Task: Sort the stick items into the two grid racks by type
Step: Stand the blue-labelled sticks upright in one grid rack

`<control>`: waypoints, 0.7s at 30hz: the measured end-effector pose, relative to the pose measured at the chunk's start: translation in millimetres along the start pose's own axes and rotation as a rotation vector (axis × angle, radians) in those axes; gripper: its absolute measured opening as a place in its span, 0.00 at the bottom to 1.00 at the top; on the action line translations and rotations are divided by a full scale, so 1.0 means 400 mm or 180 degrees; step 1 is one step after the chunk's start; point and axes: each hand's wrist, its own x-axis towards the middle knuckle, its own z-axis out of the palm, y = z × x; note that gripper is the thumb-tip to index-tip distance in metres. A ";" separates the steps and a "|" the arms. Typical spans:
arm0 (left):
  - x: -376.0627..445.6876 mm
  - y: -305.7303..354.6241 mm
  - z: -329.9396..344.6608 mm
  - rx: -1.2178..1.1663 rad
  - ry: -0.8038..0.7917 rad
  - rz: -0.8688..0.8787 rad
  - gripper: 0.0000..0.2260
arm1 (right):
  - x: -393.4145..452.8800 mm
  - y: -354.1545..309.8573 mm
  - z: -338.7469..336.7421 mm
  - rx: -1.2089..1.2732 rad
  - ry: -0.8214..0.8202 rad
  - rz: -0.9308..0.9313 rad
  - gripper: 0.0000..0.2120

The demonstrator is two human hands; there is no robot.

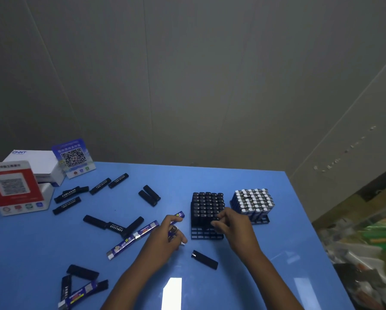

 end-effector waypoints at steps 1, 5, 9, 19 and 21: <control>-0.004 0.002 -0.003 0.0007 0.0027 -0.0014 0.11 | 0.004 -0.004 0.011 -0.0132 -0.0039 -0.0047 0.06; -0.019 0.002 -0.019 0.0114 0.0063 -0.0049 0.14 | 0.010 -0.019 0.055 -0.0534 0.0054 -0.0455 0.06; -0.021 -0.019 -0.037 0.0164 0.0038 -0.0162 0.21 | 0.017 -0.023 0.080 -0.0737 0.0110 -0.0746 0.06; -0.019 -0.044 -0.054 -0.0034 0.0001 -0.0115 0.20 | 0.029 -0.025 0.102 -0.0831 0.0077 -0.0669 0.08; -0.021 -0.043 -0.058 -0.0018 0.0005 -0.0104 0.20 | 0.032 -0.025 0.107 -0.0860 0.0083 -0.0676 0.09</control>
